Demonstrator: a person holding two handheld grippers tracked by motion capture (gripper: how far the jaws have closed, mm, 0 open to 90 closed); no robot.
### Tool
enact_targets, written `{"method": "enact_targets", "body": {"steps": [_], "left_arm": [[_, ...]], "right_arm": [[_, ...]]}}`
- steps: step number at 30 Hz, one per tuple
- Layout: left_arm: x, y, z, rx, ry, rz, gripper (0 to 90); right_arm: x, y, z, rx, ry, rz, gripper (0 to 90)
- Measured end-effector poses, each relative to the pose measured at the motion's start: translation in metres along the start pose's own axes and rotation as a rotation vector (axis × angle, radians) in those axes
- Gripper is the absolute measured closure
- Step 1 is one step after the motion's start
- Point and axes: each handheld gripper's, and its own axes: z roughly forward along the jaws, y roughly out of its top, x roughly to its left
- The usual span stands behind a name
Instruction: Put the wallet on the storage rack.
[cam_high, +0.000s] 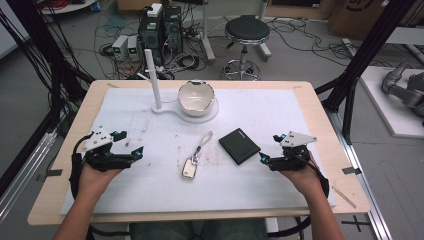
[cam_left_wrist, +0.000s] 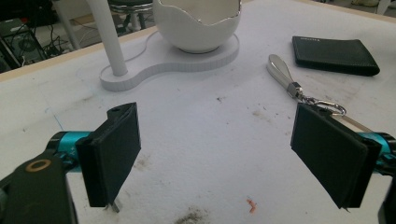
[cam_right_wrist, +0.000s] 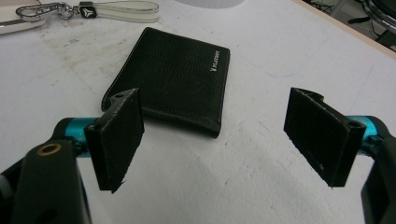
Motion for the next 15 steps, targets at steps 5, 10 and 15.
{"method": "enact_targets", "body": {"steps": [5,10,15], "left_arm": [[-0.0004,-0.0007,0.0005,0.004,-0.004,0.0,15.9],[0.0001,-0.001,-0.0001,0.002,-0.004,-0.002,15.9],[0.0002,-0.0009,-0.0006,-0.001,-0.002,-0.006,15.9]], "right_arm": [[0.0,-0.0004,0.0003,0.0,0.004,-0.005,20.3],[0.0021,0.0008,0.003,0.006,0.01,-0.019,20.3],[0.0058,0.0026,0.0074,0.016,0.023,-0.039,20.3]]}}
